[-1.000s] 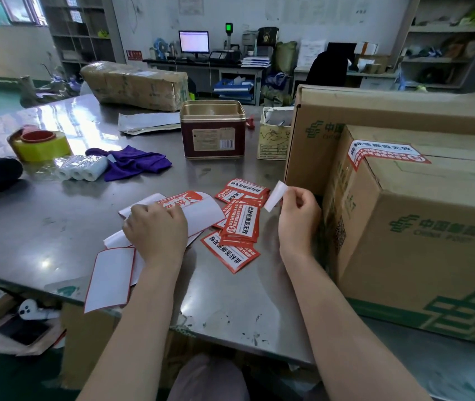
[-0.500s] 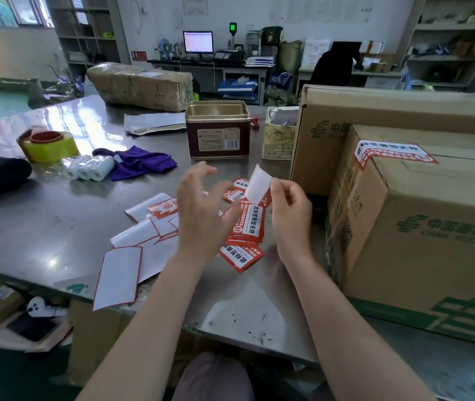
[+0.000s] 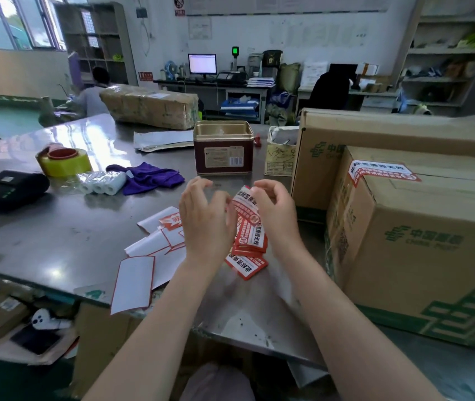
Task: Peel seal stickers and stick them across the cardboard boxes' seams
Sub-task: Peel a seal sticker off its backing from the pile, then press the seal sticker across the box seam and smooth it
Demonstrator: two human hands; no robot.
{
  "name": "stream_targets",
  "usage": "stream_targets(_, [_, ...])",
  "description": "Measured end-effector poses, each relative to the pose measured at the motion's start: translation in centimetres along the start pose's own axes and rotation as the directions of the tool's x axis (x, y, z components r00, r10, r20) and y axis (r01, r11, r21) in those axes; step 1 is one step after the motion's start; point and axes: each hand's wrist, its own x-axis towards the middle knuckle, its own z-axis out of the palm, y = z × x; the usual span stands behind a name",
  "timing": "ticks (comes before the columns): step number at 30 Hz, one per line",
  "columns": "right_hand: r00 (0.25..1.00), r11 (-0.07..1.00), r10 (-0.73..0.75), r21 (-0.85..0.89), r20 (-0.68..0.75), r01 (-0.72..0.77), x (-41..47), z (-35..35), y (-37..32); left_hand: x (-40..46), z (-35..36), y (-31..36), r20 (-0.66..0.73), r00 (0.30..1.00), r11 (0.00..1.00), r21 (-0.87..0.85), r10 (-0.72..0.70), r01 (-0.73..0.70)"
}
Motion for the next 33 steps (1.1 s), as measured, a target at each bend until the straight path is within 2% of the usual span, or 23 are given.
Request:
stream_targets(2, [0.999, 1.000, -0.024, 0.010, -0.043, 0.025, -0.1, 0.0, -0.8, 0.9, -1.0, 0.3, 0.030, 0.987, 0.979, -0.127, -0.160, 0.162])
stream_targets(3, [0.995, 0.999, -0.035, 0.001, -0.092, 0.035, -0.2, -0.1, -1.3, 1.4, -1.6, 0.4, 0.066, 0.962, 0.933, -0.233, -0.266, 0.274])
stream_targets(5, [0.982, 1.000, 0.001, -0.022, -0.189, -0.006, -0.2, -0.2, -1.7, 2.4, -2.4, 0.5, 0.186, 0.865, 0.750, -0.436, -0.466, 0.498])
stream_targets(6, [0.978, 0.999, 0.036, -0.027, -0.207, -0.043, -0.3, -0.2, -1.9, 2.8, -2.7, 0.5, 0.242, 0.819, 0.656, -0.501, -0.521, 0.565])
stream_targets(10, [0.985, 0.992, 0.073, -0.089, -0.154, -0.088, -1.4, -0.3, -3.4, 3.0, -5.2, 1.6, 0.350, 0.735, 0.464, -0.599, -0.581, 0.652])
stream_targets(14, [0.982, 0.982, -0.088, -0.178, -0.164, 0.059, -2.5, -1.0, -5.9, 2.9, -7.9, 3.6, 0.405, 0.731, 0.356, -0.678, -0.550, 0.643])
stream_targets(17, [0.959, 0.944, -0.213, -0.292, -0.189, 0.152, -3.1, -2.2, -8.3, 3.2, -9.4, 4.9, 0.448, 0.745, 0.342, -0.688, -0.494, 0.640])
stream_targets(20, [0.939, 0.922, -0.278, -0.330, -0.201, 0.202, -3.7, -4.0, -10.7, 3.7, -10.2, 6.6, 0.459, 0.781, 0.337, -0.720, -0.423, 0.606])
stream_targets(25, [0.939, 0.906, -0.288, -0.369, -0.187, 0.205, -4.1, -8.6, -13.9, 4.9, -10.9, 11.2, 0.449, 0.846, 0.377, -0.759, -0.289, 0.531])
stream_targets(29, [0.926, 0.898, -0.276, -0.412, -0.257, 0.154, -3.5, -13.4, -15.1, 5.8, -9.9, 15.2, 0.498, 0.847, 0.382, -0.757, -0.188, 0.530])
stream_targets(31, [0.918, 0.893, -0.267, -0.433, -0.293, 0.122, -3.4, -15.9, -15.6, 6.1, -9.1, 16.9, 0.505, 0.850, 0.424, -0.744, -0.149, 0.516])
stream_targets(33, [0.912, 0.887, -0.249, -0.454, -0.327, 0.080, -3.3, -18.2, -15.9, 6.3, -8.4, 18.4, 0.498, 0.861, 0.521, -0.710, -0.104, 0.474])
